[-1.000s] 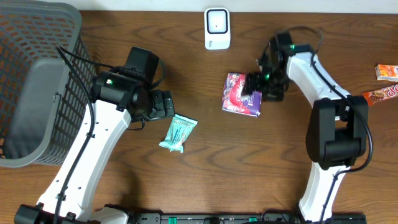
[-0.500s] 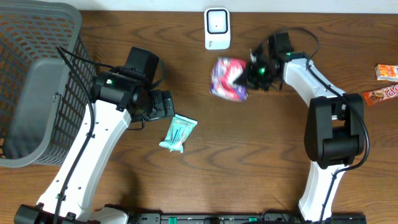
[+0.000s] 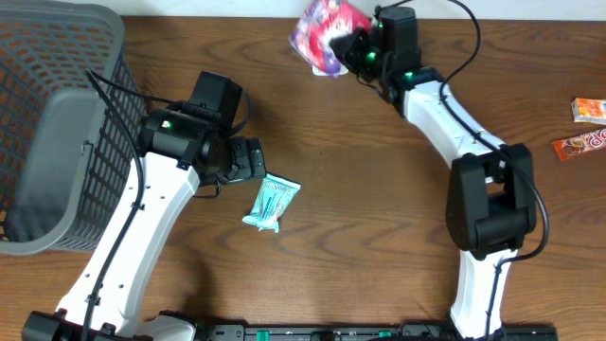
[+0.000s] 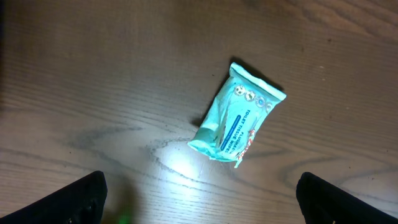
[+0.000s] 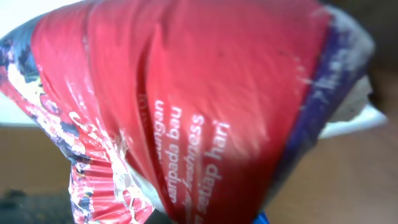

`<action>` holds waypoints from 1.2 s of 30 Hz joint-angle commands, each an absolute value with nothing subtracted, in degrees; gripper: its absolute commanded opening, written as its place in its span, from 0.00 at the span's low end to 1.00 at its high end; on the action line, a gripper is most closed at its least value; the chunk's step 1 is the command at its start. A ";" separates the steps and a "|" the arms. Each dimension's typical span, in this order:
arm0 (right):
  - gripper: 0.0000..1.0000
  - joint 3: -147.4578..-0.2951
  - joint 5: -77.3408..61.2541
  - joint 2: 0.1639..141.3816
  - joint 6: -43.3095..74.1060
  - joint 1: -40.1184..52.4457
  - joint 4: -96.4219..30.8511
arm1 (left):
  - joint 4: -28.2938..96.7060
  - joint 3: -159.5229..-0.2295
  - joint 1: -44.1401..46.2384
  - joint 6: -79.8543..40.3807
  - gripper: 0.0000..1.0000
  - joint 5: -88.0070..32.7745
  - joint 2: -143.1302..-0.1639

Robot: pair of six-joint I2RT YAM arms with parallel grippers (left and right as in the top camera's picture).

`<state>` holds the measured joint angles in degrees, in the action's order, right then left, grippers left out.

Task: Scan the item barcode
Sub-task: 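Hold the red-purple bag in front of the white scanner, then carry the red-purple bag right and drop it at the edge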

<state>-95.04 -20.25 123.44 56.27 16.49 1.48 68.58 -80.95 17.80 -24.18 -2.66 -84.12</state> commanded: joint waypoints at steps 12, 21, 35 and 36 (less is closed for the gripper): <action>0.01 -96.12 -21.19 125.56 53.84 11.55 3.01 | 68.77 -80.66 17.96 -23.86 0.98 -2.15 -84.20; 0.01 -96.27 -20.73 110.93 44.27 -3.77 -17.72 | 68.77 -80.66 17.96 -23.86 0.98 -2.15 -84.20; 0.01 -96.23 -1.58 110.39 21.02 -31.55 -46.17 | 68.77 -80.66 17.96 -23.86 0.98 -2.15 -84.20; 0.01 -96.23 -1.56 110.96 20.47 -32.91 -46.44 | 68.77 -80.66 17.96 -23.86 0.98 -2.15 -84.20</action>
